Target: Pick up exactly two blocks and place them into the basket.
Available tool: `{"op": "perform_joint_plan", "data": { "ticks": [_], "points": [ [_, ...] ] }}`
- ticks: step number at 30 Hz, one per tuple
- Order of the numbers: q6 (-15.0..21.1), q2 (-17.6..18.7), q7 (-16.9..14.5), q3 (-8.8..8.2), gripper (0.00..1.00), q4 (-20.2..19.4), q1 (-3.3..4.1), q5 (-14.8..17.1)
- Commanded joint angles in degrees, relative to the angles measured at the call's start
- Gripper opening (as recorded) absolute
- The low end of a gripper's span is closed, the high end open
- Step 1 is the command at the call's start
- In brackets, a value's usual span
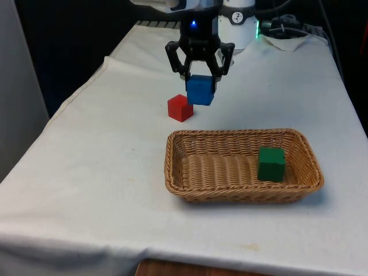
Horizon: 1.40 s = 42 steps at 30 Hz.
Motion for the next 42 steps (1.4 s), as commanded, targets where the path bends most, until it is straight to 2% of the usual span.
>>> {"op": "perform_joint_plan", "data": {
  "ticks": [1,7,8,9,15,17,18,25,26,27,32,33,40,41,42],
  "points": [
    [-0.9,1.0,-0.1,0.23,0.03,1.5,-0.29,0.6],
    [-1.2,5.1,0.3,0.11,0.03,6.3,-0.23,0.5],
    [-0.8,4.6,0.3,-0.06,0.03,5.7,-0.06,0.3],
    [-1.1,6.3,0.4,0.06,0.03,7.5,-0.23,0.5],
    [-0.4,10.7,0.3,0.11,0.03,11.9,-0.29,0.7],
    [-0.5,10.5,0.3,-0.06,0.03,11.7,-0.06,0.5],
    [-0.3,11.4,0.3,0.17,0.03,12.6,-0.29,0.7],
    [-0.1,17.5,1.0,0.40,0.03,19.4,-0.23,1.3],
    [0.2,16.7,0.9,0.06,0.03,18.4,-0.06,0.9],
    [-0.2,18.1,1.1,0.46,0.03,20.2,-0.29,1.4],
    [0.5,21.1,1.6,1.03,0.03,22.4,0.11,2.1],
    [0.2,20.9,1.5,0.74,0.03,22.3,0.17,1.8],
    [1.7,23.3,1.1,2.01,0.03,22.7,-0.11,3.3],
    [1.5,23.1,1.5,1.43,0.03,22.5,0.34,2.9],
    [1.8,23.5,1.0,2.06,0.03,22.7,-0.11,3.7]
  ]
}}
